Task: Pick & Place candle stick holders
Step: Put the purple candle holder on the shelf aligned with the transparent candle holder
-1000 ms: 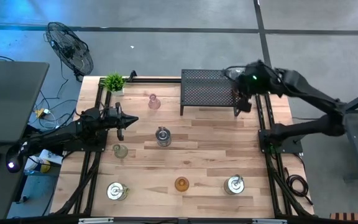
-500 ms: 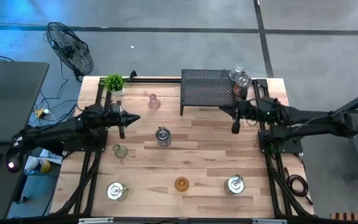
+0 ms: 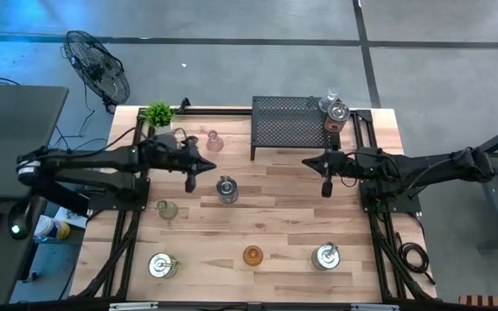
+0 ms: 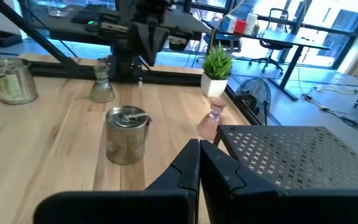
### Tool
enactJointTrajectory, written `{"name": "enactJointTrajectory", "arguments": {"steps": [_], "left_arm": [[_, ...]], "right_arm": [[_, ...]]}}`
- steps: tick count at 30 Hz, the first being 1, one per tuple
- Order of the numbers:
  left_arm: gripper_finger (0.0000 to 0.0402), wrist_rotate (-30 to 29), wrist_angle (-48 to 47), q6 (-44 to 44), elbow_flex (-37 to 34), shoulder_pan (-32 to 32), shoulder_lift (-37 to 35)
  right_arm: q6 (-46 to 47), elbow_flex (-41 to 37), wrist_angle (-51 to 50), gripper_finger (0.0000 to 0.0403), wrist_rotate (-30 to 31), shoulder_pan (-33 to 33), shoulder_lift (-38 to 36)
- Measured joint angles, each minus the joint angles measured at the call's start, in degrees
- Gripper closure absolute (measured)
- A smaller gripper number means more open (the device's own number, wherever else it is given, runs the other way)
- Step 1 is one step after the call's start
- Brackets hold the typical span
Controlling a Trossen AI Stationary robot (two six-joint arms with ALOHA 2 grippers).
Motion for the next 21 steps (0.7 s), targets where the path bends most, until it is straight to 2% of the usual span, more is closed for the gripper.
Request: {"name": "enactJointTrajectory", "arguments": {"steps": [4,9,12,15,18,21], "left_arm": [[0.0401,-6.03,-5.14,-0.46,5.27,-3.79,3.57],[0.0401,-16.25,-15.81,-9.90,11.22,-2.96,5.85],[0.0393,-16.40,-21.55,-11.05,14.27,0.98,8.77],[0.0363,-13.48,-23.66,-9.40,17.08,5.17,13.19],[0.0321,-12.95,-24.36,-4.57,20.07,8.05,18.01],[0.0286,-15.13,-24.88,1.59,22.00,9.97,22.79]], "right_arm": [[-0.16,0.00,0.02,0.0401,-0.05,0.87,0.02],[-0.32,0.00,0.03,0.0402,-0.06,0.99,0.02],[-1.15,0.00,0.04,0.0401,-0.06,0.99,0.02],[-1.65,0.00,0.44,0.0402,-0.06,0.97,0.04],[-1.60,0.00,0.62,0.0401,-0.08,0.97,0.04],[-1.45,0.00,0.59,0.0402,-0.07,0.99,0.04]]}}
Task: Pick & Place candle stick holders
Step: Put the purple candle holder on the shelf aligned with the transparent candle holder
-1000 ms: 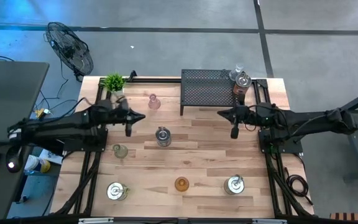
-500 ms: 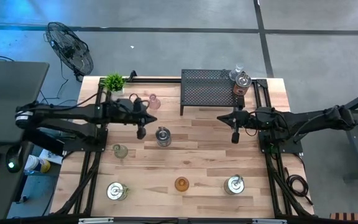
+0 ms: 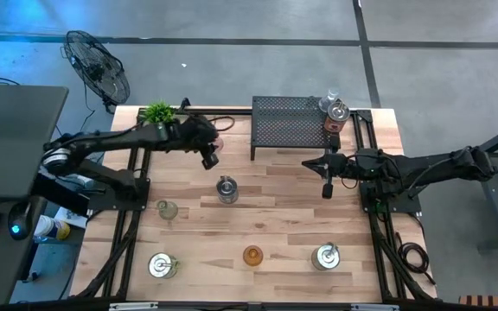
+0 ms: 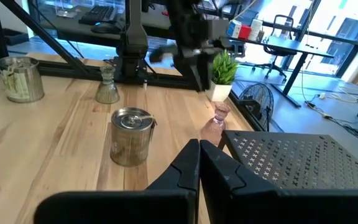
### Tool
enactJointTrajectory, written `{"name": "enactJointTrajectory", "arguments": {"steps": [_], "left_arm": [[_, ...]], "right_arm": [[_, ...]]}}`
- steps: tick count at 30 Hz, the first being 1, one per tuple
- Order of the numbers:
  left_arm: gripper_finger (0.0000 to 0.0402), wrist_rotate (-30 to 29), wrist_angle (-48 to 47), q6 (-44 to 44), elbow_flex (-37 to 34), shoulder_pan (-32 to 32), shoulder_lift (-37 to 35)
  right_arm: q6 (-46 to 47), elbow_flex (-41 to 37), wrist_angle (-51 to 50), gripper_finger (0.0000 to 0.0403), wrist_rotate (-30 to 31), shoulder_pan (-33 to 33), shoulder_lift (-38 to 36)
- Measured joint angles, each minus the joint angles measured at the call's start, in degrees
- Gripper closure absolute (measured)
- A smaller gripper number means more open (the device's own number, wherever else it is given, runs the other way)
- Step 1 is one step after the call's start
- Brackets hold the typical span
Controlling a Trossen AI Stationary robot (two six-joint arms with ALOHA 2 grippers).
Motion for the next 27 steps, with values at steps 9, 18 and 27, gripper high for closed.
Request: {"name": "enactJointTrajectory", "arguments": {"steps": [9,18,27], "left_arm": [[0.0270,-1.86,-0.45,5.74,2.44,5.50,8.58],[0.0271,-4.51,3.49,12.48,2.46,6.10,13.62],[0.0341,-5.19,3.61,12.61,2.56,6.70,15.76]], "right_arm": [[-0.04,0.00,-0.09,0.0402,0.05,0.00,0.00],[-0.17,0.00,-0.09,0.0401,0.11,0.00,0.00],[-0.06,0.02,-0.11,0.0402,0.11,0.00,0.02]]}}
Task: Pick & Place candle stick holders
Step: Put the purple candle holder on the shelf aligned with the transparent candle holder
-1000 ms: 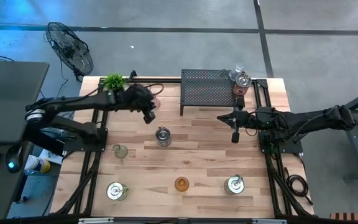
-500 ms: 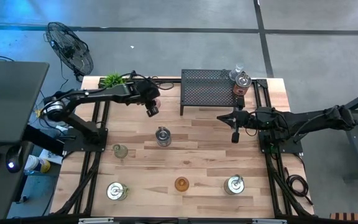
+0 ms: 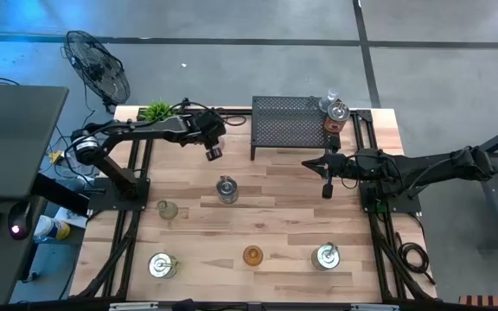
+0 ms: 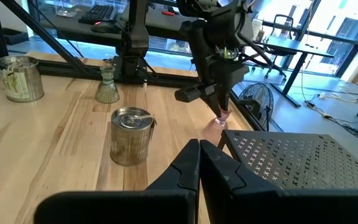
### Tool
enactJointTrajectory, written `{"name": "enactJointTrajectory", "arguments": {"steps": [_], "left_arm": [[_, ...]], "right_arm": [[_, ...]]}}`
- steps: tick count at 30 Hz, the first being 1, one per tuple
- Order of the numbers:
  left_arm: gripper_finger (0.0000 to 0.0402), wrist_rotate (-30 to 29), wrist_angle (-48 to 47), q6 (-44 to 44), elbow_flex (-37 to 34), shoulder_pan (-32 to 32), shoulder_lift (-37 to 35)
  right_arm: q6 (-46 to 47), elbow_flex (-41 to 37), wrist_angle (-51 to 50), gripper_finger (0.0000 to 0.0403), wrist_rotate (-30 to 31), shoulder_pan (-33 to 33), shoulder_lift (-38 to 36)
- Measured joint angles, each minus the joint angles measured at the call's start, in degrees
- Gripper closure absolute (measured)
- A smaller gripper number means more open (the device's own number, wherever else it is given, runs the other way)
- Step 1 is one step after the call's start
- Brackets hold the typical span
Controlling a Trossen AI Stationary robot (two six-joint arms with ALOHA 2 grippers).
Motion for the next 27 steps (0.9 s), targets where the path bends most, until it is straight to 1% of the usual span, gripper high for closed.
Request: {"name": "enactJointTrajectory", "arguments": {"steps": [2,3,6,9,11,17,22,27], "left_arm": [[0.0371,0.59,-0.35,0.50,0.08,0.00,-0.10],[0.0378,0.48,-0.57,0.58,0.10,0.00,-0.15],[0.0378,0.50,-0.58,1.53,0.10,-0.02,-0.25],[0.0363,1.30,-1.16,1.84,-0.15,-0.28,-1.43],[0.0361,1.74,-2.01,2.21,-0.36,-0.52,-2.70],[0.0384,2.62,-5.42,3.02,-0.27,-1.34,-8.93],[0.0375,2.74,-6.08,3.41,-0.34,-4.42,-14.48],[0.0372,2.76,-5.46,3.50,0.52,-11.04,-18.16]], "right_arm": [[0.02,0.00,0.02,0.0402,0.02,0.00,0.00],[0.04,0.00,0.01,0.0402,0.01,0.00,0.00],[0.08,0.00,0.02,0.0401,0.02,0.00,0.00],[0.24,0.00,0.02,0.0402,0.02,0.00,0.00],[0.24,0.00,0.01,0.0402,0.02,0.00,0.00],[0.26,0.00,0.01,0.0402,-0.07,0.00,0.00],[0.28,0.00,0.02,0.0402,-0.11,0.02,0.00],[0.28,0.00,0.02,0.0401,-0.12,0.02,0.00]]}}
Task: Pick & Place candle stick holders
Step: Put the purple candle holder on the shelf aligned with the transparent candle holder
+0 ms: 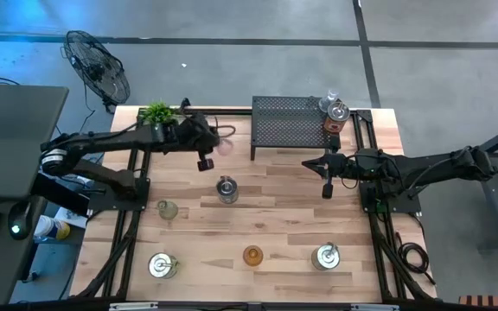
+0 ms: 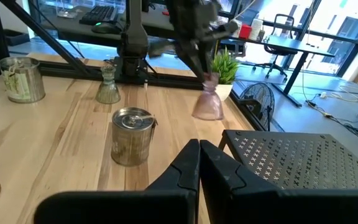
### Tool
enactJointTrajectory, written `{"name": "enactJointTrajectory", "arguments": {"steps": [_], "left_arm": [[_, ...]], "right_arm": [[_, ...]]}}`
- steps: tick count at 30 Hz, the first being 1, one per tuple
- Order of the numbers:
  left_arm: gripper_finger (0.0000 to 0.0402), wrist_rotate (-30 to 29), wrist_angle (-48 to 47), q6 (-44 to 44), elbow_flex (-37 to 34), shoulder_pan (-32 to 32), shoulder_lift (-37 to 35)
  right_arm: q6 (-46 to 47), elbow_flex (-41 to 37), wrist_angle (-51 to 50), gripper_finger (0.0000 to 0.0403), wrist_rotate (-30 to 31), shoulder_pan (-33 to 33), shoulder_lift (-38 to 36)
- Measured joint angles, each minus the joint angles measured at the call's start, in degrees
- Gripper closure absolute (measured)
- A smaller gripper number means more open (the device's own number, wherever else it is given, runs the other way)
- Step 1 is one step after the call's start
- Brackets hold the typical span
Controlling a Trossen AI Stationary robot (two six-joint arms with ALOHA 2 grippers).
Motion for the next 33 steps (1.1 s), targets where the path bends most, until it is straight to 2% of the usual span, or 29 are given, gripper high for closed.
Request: {"name": "enactJointTrajectory", "arguments": {"steps": [6,11,18,23,27,33], "left_arm": [[0.0371,-0.31,2.25,0.02,9.01,-10.88,2.01],[0.0371,5.45,6.59,0.00,16.03,-16.12,9.10],[0.0370,8.07,7.81,-0.20,22.56,-16.36,24.80],[0.0370,8.48,8.46,-0.20,27.76,-16.49,33.17],[0.0370,8.43,8.15,-0.22,30.19,-16.48,36.80],[0.0370,7.43,6.11,-0.45,30.51,-16.37,38.03]], "right_arm": [[0.02,0.00,0.01,0.0401,-0.03,0.00,0.00],[0.02,0.00,0.01,0.0402,-0.03,0.00,0.00],[0.02,0.00,0.01,0.0402,-1.11,0.00,0.00],[0.17,0.02,-0.06,0.0402,-1.45,0.00,0.00],[0.10,0.02,-0.06,0.0401,-1.56,0.00,0.00],[-0.20,0.02,-0.43,0.0401,-1.56,0.00,0.00]]}}
